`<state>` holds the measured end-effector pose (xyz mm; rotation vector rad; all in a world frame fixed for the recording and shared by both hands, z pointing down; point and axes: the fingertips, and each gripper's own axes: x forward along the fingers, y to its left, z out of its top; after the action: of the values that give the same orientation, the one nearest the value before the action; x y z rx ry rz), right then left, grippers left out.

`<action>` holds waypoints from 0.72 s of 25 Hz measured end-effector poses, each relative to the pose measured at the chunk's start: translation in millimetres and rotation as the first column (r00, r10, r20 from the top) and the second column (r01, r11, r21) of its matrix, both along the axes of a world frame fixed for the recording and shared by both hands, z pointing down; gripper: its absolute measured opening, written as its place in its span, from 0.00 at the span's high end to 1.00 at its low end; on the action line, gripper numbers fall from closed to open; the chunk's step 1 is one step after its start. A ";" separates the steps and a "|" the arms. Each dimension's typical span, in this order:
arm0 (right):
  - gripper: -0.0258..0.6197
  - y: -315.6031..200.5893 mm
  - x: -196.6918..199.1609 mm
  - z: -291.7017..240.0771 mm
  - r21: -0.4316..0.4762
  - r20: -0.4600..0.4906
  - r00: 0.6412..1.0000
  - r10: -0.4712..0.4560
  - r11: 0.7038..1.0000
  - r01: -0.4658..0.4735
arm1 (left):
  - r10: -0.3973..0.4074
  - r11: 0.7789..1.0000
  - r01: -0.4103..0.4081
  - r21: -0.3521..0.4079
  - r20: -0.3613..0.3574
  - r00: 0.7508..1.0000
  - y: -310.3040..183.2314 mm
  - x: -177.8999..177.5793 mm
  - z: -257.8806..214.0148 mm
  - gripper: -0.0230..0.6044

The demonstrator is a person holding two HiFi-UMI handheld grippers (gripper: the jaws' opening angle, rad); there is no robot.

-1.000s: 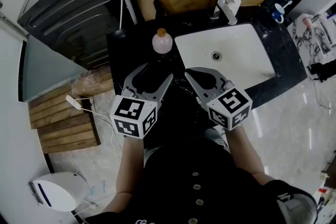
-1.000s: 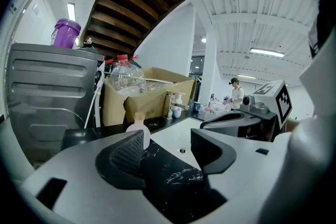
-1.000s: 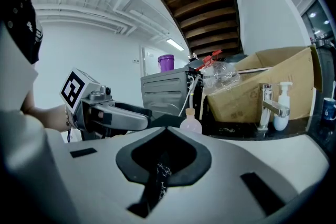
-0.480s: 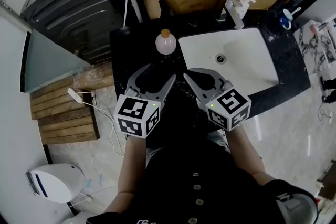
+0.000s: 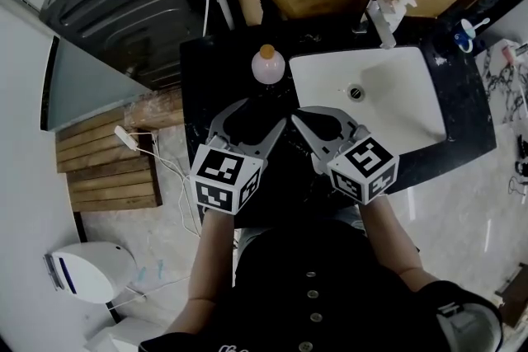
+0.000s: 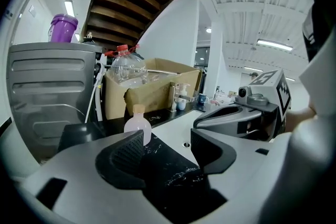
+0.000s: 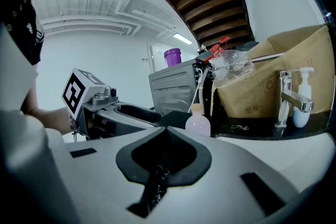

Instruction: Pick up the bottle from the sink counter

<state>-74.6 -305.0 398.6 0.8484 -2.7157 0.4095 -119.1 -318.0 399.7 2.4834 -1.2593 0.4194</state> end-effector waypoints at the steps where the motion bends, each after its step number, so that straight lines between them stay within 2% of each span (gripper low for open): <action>1: 0.96 -0.7 0.2 0.4 -0.003 0.004 1.000 -0.002 1.000 0.002 | -0.003 1.000 0.003 -0.001 -0.001 1.000 -1.7 0.6 0.7 0.52; 12: 0.96 -10.0 7.4 14.4 -0.035 0.003 1.000 -0.001 0.999 0.001 | -0.032 0.999 0.033 -0.019 0.020 0.999 -23.1 2.3 13.7 0.52; 18: 0.96 -14.7 14.8 23.9 -0.065 -0.007 1.000 0.017 0.998 -0.017 | -0.003 0.999 0.006 -0.053 0.049 0.999 -33.1 1.6 32.0 0.52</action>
<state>-59.8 -319.7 422.5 0.8541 -2.6761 0.4946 -117.5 -351.1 431.7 2.4391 -1.2556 0.5090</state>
